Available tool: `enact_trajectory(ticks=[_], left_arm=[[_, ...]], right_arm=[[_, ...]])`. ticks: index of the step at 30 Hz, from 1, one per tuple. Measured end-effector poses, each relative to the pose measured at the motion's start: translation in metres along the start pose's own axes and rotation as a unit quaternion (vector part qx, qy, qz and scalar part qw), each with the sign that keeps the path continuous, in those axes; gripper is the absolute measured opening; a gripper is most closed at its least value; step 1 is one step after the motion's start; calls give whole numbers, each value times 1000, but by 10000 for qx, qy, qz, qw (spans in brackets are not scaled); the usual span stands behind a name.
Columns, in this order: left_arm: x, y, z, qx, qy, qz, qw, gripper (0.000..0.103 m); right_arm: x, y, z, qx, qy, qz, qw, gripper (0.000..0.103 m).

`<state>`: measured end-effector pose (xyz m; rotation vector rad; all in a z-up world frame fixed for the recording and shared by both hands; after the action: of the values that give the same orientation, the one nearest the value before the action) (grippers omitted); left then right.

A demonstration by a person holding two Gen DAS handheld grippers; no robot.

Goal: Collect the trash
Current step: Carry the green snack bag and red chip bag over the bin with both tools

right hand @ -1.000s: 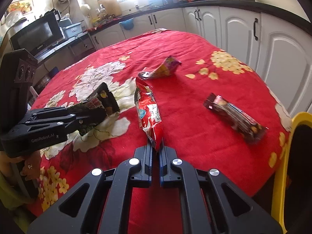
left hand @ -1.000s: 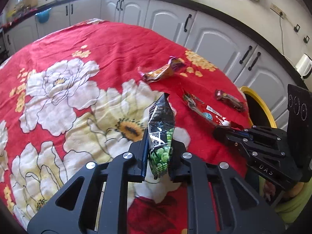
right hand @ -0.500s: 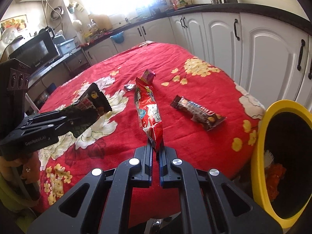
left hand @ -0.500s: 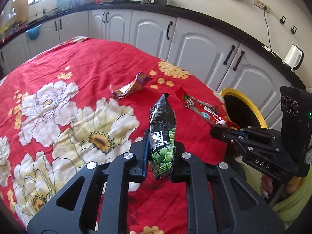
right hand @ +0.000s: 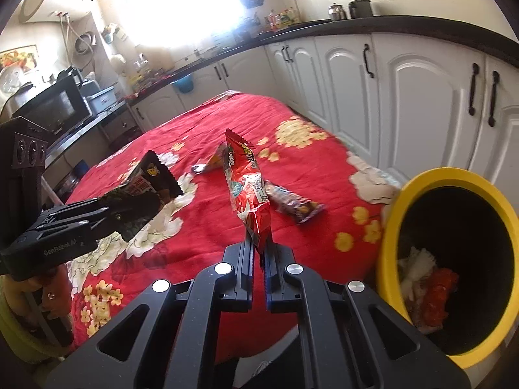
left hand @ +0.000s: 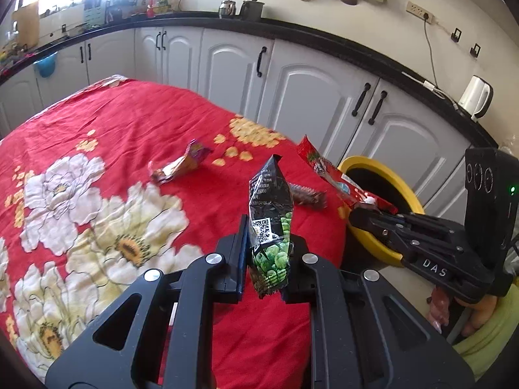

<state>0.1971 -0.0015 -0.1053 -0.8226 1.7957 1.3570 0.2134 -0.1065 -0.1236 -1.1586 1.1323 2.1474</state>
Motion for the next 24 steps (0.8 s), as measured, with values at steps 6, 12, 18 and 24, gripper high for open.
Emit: enact_trajectory(ticks=[6,12,18,24], left_arm=[[-12,-5,-29,188,5,-111,9998,9],[-21,-15,-58,392,-41,-160,9991,9],[-29,-27,-86,573,-105,-178,9981,9],[-32,-38,-113,752,-183,-160,9969,9]], right_arm=[[-8,17,-20,194,-68,-154,9997,5],[-14,33,-43,386,-129,-271,9988,5],[-16,51,-71,624,-185,-368,9972,5],[-11,67,-99,843,-314,-411,9951,5]])
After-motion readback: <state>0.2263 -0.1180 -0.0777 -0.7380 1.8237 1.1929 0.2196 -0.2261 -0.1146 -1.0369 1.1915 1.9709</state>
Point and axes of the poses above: each gripper's, at about its wrist camera, not at the fingertips, and y roughly against the way its jaws point, z to its left, x to its underside, the point moved 10 cm from there along -y, roughly the way its jaws point, and after that the axes turned 12 degrees about -z, right-handed, at the moved point
